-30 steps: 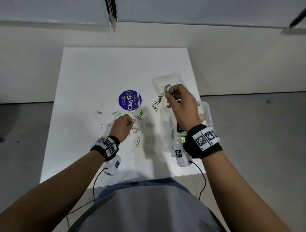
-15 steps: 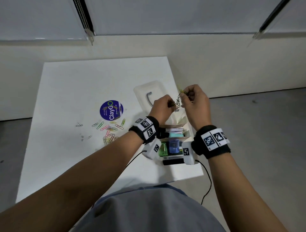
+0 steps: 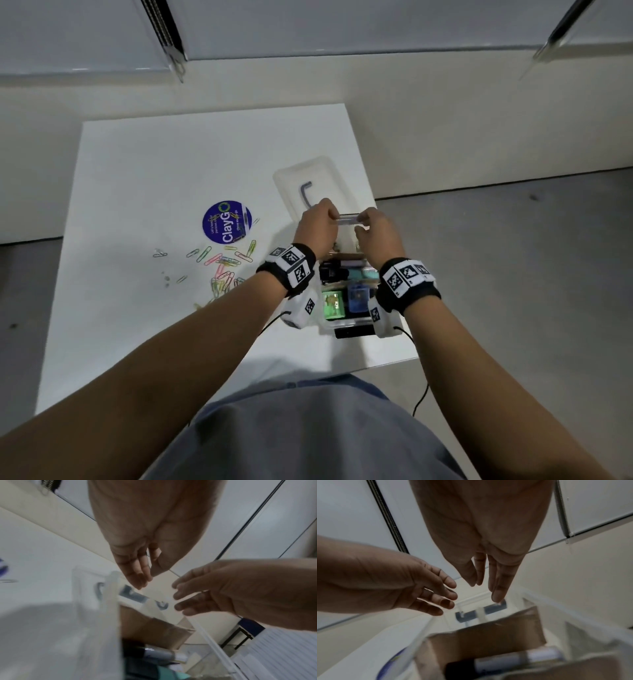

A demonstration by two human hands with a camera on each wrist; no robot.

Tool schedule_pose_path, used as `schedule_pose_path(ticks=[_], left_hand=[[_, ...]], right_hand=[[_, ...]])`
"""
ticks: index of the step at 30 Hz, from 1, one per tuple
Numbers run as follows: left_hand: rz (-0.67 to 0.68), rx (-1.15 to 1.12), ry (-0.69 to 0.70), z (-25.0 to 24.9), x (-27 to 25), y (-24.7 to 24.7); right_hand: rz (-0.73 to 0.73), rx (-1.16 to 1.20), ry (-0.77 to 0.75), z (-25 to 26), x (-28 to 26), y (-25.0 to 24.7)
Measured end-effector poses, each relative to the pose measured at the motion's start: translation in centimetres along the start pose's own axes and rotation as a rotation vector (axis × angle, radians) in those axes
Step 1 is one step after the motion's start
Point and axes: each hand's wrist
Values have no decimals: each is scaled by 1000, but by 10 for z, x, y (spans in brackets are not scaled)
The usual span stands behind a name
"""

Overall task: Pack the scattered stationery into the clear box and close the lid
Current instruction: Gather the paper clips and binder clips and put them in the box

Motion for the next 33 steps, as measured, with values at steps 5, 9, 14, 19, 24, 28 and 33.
schedule_pose_path(ticks=[5, 9, 14, 19, 24, 28, 33], left_hand=[[-123, 90, -81, 74, 0, -41], [-129, 231, -249, 159, -14, -89], [-101, 396, -461, 242, -32, -154], [-53, 433, -574, 293, -40, -199], [44, 512, -420, 297, -48, -184], [163, 458, -265, 280, -68, -158], [254, 431, -129, 270, -95, -141]], right_hand=[[53, 133, -178, 65, -19, 41], [389, 15, -175, 105, -43, 104], [647, -264, 23, 85, -66, 166], [784, -292, -150, 96, -96, 193], [586, -157, -146, 121, -56, 202], [503, -221, -159, 135, 3, 221], [576, -371, -268, 155, 51, 259]])
Point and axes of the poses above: each hand's wrist, its own x-axis towards the middle knuckle, its own y-axis out of the palm, z = x × y, and after that the axes turned 8 degrees about -z, right-handed
